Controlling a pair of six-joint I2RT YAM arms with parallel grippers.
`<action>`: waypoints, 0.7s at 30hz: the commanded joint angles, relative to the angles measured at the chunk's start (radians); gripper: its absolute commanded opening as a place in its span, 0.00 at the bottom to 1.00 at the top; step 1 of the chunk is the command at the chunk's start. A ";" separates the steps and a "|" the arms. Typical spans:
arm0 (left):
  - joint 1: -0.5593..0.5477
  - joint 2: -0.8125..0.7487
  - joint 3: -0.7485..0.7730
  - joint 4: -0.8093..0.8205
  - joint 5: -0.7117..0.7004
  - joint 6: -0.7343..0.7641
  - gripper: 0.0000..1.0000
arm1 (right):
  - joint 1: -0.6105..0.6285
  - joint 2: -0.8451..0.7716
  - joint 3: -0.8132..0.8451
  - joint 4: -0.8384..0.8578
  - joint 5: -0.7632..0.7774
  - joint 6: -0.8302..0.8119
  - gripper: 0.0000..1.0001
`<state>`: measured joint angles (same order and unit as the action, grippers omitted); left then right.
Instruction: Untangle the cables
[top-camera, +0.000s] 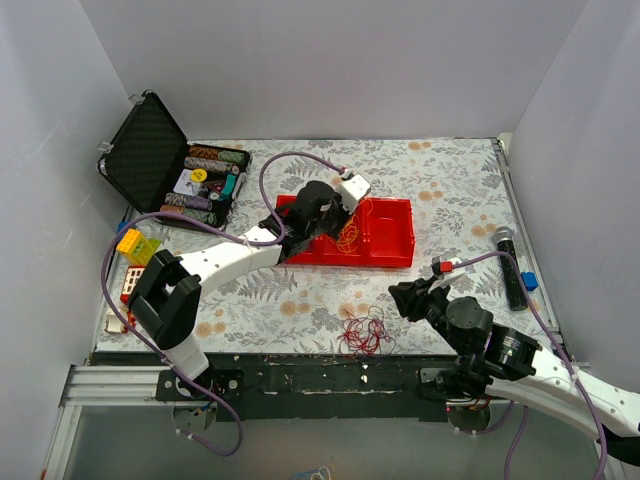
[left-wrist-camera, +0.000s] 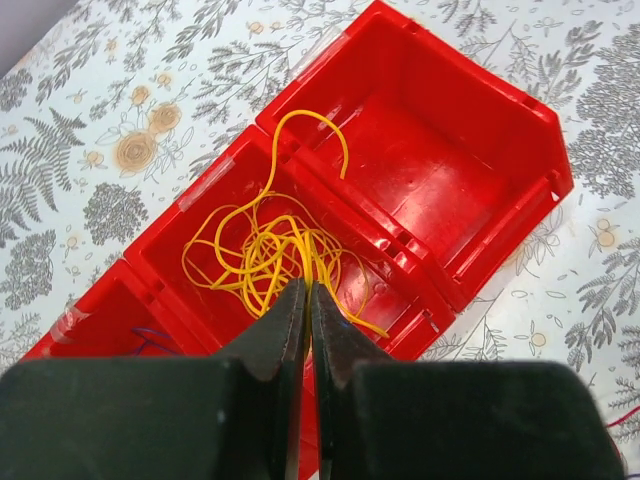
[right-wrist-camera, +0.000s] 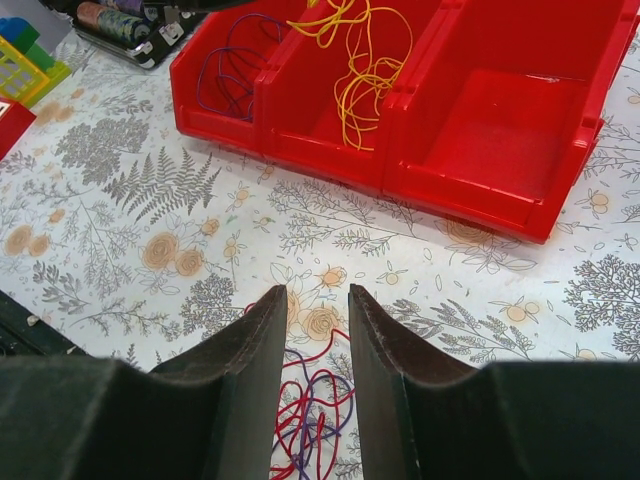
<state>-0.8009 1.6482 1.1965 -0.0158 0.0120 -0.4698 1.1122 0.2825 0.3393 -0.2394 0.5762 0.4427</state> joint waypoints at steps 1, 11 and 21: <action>0.000 -0.001 0.058 -0.001 -0.095 -0.090 0.00 | 0.000 -0.013 0.050 -0.001 0.028 0.007 0.39; 0.002 0.002 0.031 0.001 -0.182 -0.179 0.05 | 0.000 -0.003 0.053 -0.011 0.034 0.013 0.40; 0.002 -0.019 0.133 -0.010 -0.132 -0.164 0.76 | 0.001 -0.005 0.050 -0.023 0.034 0.027 0.41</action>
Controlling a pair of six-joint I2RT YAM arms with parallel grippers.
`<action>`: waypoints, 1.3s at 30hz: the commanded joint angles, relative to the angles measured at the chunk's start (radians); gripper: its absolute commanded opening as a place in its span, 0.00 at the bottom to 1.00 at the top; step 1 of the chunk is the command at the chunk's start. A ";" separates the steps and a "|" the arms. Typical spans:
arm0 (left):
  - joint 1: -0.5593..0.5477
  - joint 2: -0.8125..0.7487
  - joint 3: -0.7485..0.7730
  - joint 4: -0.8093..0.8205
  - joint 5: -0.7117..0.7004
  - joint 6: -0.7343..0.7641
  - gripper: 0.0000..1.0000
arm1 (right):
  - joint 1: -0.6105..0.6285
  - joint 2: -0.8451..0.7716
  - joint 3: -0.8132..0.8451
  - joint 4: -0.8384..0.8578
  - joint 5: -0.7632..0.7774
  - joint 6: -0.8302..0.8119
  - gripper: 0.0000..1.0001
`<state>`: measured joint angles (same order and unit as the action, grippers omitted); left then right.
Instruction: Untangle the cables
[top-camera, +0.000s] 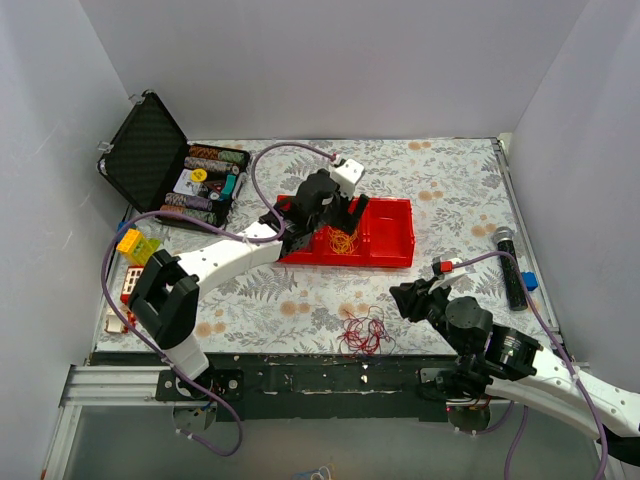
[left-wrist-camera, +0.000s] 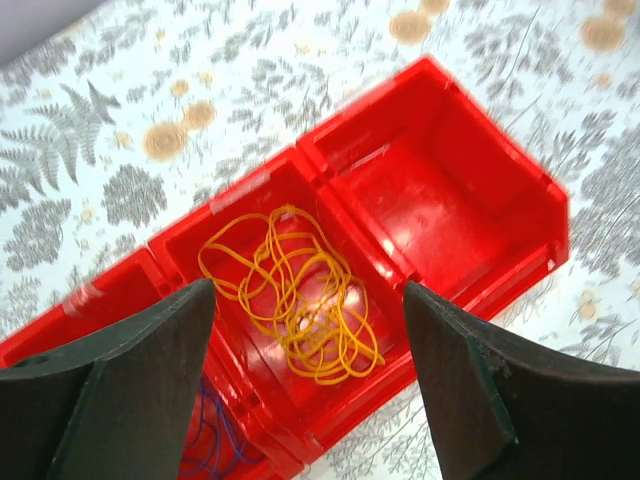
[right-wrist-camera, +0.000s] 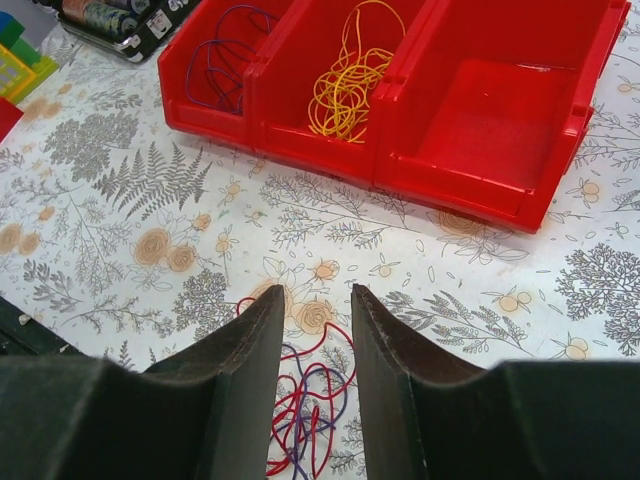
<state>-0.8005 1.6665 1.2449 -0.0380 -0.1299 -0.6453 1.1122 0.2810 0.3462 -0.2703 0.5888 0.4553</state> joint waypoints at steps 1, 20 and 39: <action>0.001 -0.045 0.099 0.009 0.013 0.025 0.78 | 0.000 -0.003 0.045 0.008 0.022 0.016 0.41; -0.178 -0.328 -0.355 -0.266 0.633 0.617 0.70 | 0.000 0.000 0.025 -0.006 -0.037 0.052 0.44; -0.180 0.007 -0.265 -0.211 0.705 0.937 0.47 | 0.000 -0.068 0.037 -0.014 -0.053 0.029 0.44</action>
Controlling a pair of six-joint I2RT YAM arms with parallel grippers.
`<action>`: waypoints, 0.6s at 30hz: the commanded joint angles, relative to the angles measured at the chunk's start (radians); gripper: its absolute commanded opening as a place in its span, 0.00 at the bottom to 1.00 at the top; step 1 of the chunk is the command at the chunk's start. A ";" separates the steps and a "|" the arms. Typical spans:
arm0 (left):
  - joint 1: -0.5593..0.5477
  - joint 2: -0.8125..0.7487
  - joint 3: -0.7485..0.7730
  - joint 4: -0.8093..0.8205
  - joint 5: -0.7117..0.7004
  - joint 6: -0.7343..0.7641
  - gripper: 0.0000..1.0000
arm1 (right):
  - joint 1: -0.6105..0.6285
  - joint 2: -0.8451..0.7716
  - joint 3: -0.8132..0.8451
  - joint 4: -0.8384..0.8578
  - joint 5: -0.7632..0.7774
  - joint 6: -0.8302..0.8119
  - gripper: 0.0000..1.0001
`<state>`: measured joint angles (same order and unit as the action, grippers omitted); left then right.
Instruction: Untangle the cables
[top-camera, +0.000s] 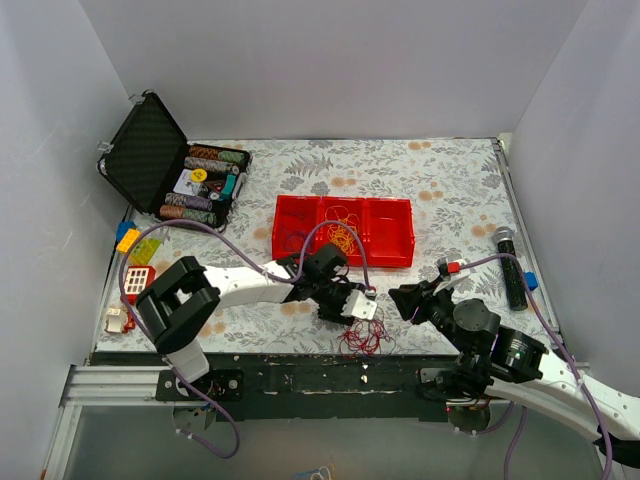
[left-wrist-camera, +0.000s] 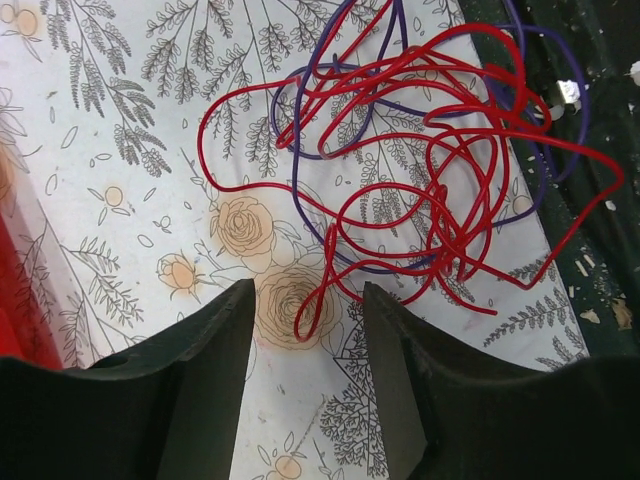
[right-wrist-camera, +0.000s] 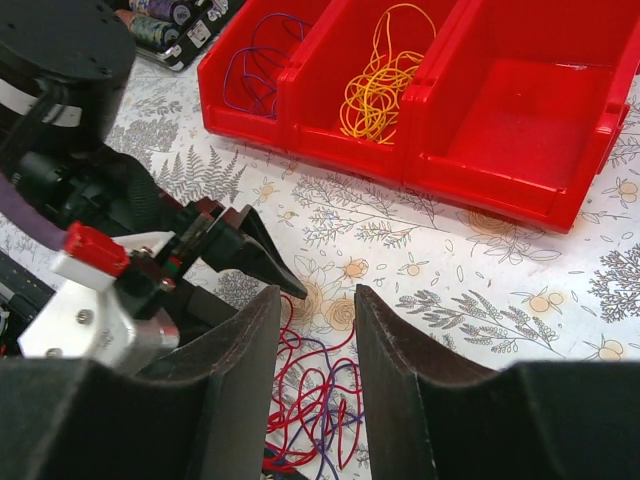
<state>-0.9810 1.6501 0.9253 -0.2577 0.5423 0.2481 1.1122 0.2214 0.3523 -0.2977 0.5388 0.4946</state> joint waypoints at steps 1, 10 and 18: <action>0.001 0.034 0.064 0.009 0.036 0.043 0.46 | 0.001 -0.007 0.033 0.014 -0.003 -0.011 0.43; 0.001 -0.057 0.050 0.000 -0.007 0.017 0.00 | 0.000 0.010 0.037 0.015 -0.003 -0.024 0.48; -0.001 -0.347 0.075 -0.060 -0.047 -0.102 0.00 | 0.000 0.136 0.059 0.127 -0.074 -0.045 0.81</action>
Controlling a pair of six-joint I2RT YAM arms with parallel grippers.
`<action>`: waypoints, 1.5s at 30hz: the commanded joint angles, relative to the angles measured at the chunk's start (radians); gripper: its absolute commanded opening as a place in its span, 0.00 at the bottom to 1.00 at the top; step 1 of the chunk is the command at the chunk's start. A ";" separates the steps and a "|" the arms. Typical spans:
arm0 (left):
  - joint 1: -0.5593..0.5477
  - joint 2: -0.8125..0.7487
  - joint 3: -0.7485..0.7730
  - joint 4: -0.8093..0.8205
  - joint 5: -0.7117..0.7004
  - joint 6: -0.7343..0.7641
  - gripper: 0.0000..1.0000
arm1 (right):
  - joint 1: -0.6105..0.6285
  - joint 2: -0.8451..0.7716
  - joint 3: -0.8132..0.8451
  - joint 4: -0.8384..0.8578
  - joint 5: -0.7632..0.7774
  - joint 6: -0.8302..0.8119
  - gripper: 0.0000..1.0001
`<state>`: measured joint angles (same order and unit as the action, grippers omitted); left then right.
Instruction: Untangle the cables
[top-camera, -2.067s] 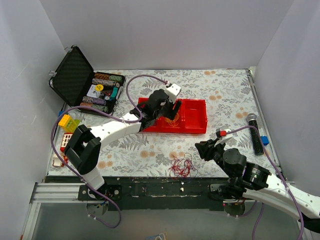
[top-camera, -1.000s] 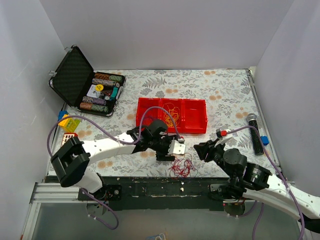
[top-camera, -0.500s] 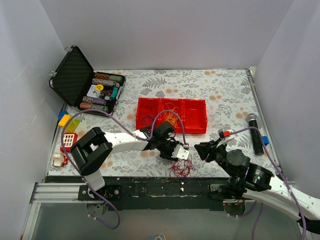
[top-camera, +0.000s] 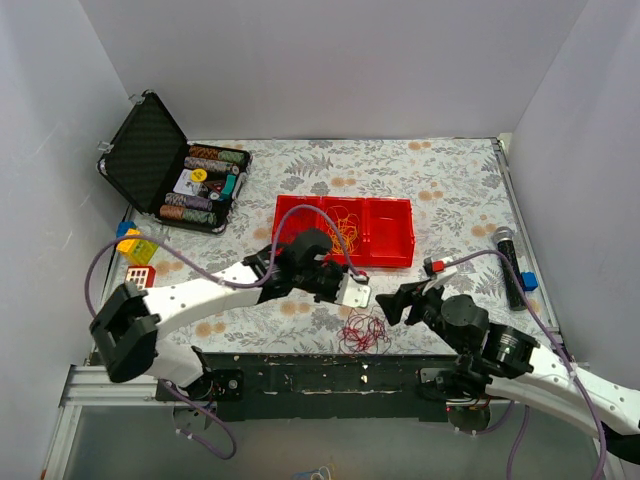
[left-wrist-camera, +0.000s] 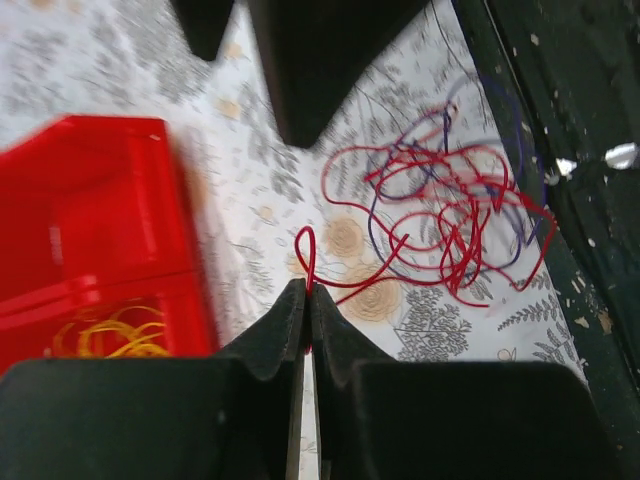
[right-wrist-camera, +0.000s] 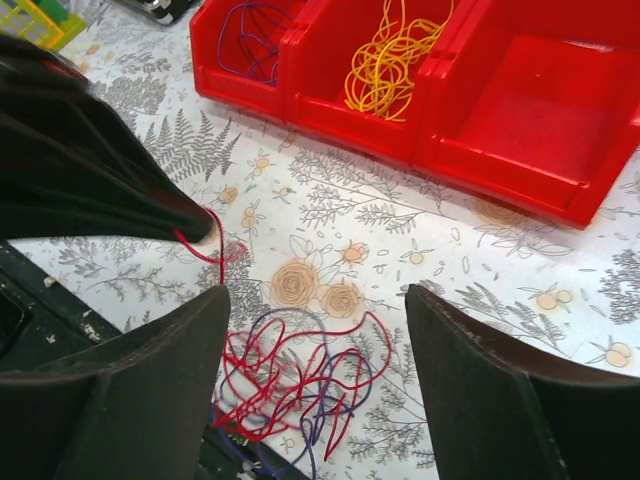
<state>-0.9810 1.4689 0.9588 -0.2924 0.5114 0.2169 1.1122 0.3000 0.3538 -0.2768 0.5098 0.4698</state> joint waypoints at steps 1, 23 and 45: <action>-0.001 -0.200 0.052 -0.027 -0.019 -0.098 0.00 | 0.001 0.083 0.065 0.125 -0.053 -0.029 0.84; -0.007 -0.312 0.337 -0.074 0.004 -0.361 0.00 | 0.001 0.551 0.240 0.561 -0.237 -0.158 0.77; -0.008 -0.183 0.983 0.186 -0.114 -0.309 0.00 | 0.001 0.611 -0.131 0.650 -0.271 0.084 0.56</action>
<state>-0.9855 1.2617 1.8534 -0.2401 0.4515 -0.1017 1.1122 0.9249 0.2600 0.3168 0.2497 0.4969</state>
